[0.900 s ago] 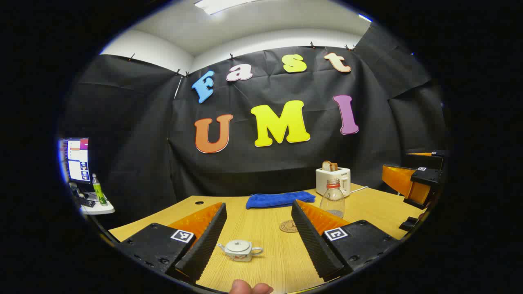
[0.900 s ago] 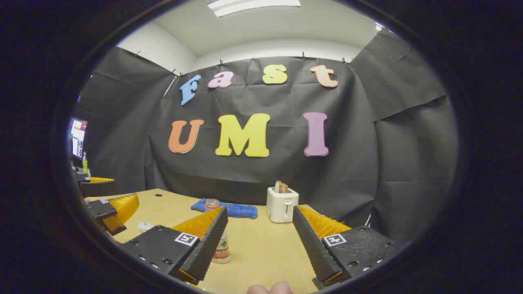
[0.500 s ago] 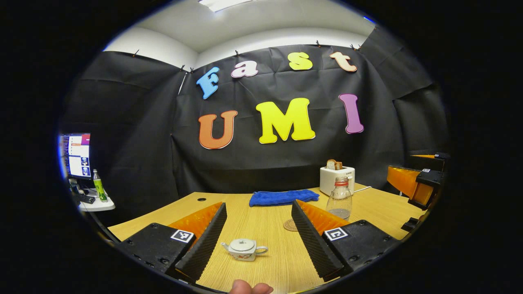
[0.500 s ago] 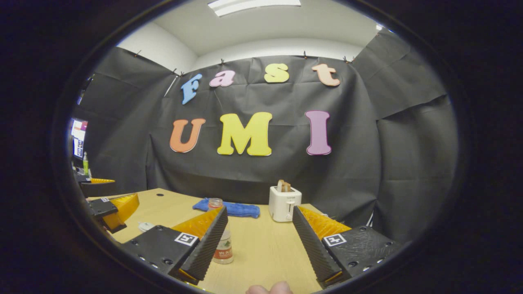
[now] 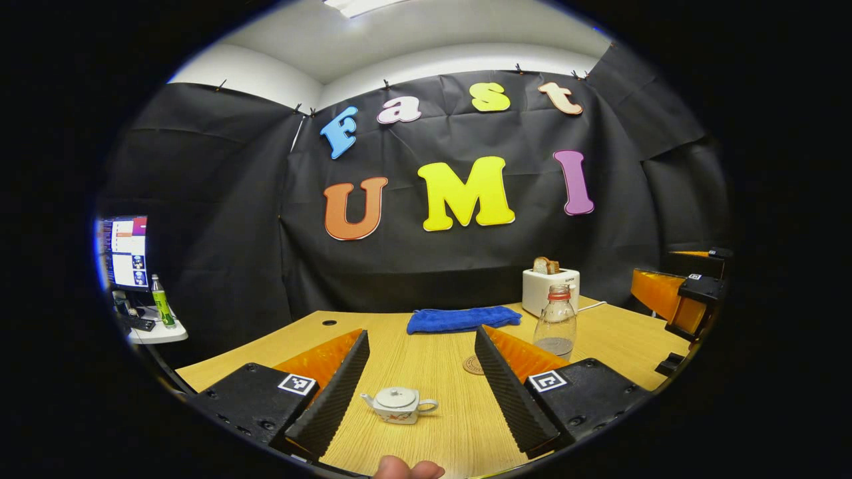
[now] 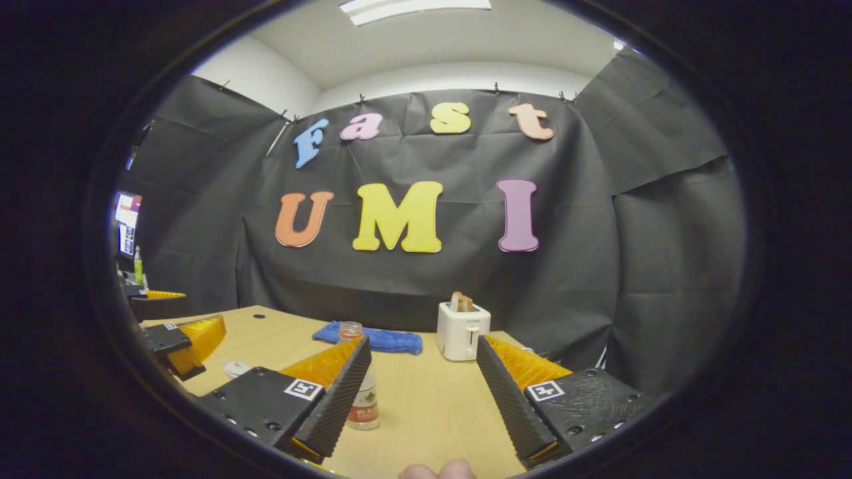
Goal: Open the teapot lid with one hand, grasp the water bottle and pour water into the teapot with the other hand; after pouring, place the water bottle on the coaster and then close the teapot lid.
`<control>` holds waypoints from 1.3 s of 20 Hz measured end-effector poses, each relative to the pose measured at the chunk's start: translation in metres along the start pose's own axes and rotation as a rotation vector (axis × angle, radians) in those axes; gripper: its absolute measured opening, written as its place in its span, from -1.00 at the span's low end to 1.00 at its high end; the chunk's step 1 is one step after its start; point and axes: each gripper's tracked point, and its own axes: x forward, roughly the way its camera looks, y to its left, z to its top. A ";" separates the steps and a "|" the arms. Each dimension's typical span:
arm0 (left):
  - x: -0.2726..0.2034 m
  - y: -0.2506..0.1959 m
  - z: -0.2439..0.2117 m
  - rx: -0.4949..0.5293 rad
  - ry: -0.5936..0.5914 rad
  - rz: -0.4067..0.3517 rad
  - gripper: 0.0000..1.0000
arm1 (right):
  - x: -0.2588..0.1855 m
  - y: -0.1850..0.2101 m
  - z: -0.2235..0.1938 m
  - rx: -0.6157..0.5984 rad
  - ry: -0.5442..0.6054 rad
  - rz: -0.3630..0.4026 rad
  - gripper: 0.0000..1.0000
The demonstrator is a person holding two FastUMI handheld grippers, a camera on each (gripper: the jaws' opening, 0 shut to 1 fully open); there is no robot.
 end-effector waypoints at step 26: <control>0.008 0.023 -0.082 -0.009 0.186 0.001 0.99 | 0.026 -0.032 -0.079 0.050 0.131 -0.021 0.91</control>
